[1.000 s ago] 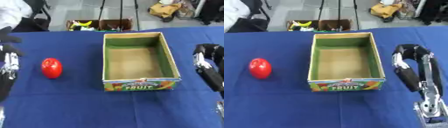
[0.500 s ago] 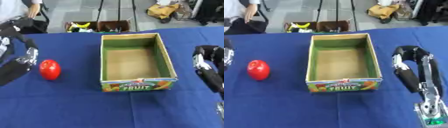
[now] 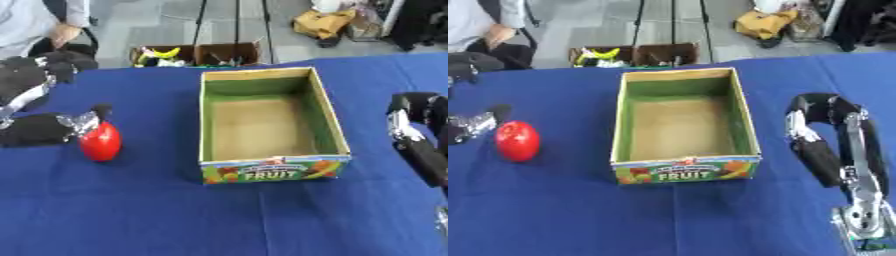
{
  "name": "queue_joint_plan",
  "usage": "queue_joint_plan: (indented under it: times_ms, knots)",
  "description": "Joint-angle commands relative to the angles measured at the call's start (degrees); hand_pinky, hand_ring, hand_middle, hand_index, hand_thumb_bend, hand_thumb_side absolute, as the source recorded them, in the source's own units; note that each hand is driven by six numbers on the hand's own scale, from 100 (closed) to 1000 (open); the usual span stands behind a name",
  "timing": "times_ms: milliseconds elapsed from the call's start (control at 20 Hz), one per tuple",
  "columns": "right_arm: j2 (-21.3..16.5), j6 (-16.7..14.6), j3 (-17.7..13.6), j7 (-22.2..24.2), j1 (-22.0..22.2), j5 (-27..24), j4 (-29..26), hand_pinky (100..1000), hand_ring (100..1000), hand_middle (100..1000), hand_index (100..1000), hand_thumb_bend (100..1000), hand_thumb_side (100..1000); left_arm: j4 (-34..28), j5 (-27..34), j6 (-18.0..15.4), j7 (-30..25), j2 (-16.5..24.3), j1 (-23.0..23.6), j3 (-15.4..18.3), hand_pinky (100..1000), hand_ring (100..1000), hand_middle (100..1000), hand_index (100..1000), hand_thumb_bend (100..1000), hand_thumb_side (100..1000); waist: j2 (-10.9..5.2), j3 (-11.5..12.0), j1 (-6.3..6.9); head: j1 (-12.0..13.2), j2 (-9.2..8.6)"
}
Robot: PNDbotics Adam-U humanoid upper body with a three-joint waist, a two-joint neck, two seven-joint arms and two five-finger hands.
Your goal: Pick up objects on the table and place them in the box.
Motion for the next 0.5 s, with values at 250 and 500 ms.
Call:
queue_joint_plan:
  times_ms: [250, 500]
  knots:
    - [-1.2, 0.0, 0.0, 0.4, 0.0, -0.2, -1.2, 739, 556, 463, 689, 100, 593, 5.3, -0.8, 1.3, -8.2, 1.8, -2.9, 0.4, 550, 806, 970, 1000, 693, 952, -1.43, -0.2, 0.03, 0.3, 0.09]
    - [-1.1, 0.2, 0.0, 0.4, 0.0, -0.2, -1.2, 739, 555, 461, 687, 100, 590, 10.8, -0.6, 2.0, -9.2, 1.4, -3.6, -0.1, 547, 820, 995, 1000, 896, 959, -1.43, -0.4, -0.06, 0.6, -0.07]
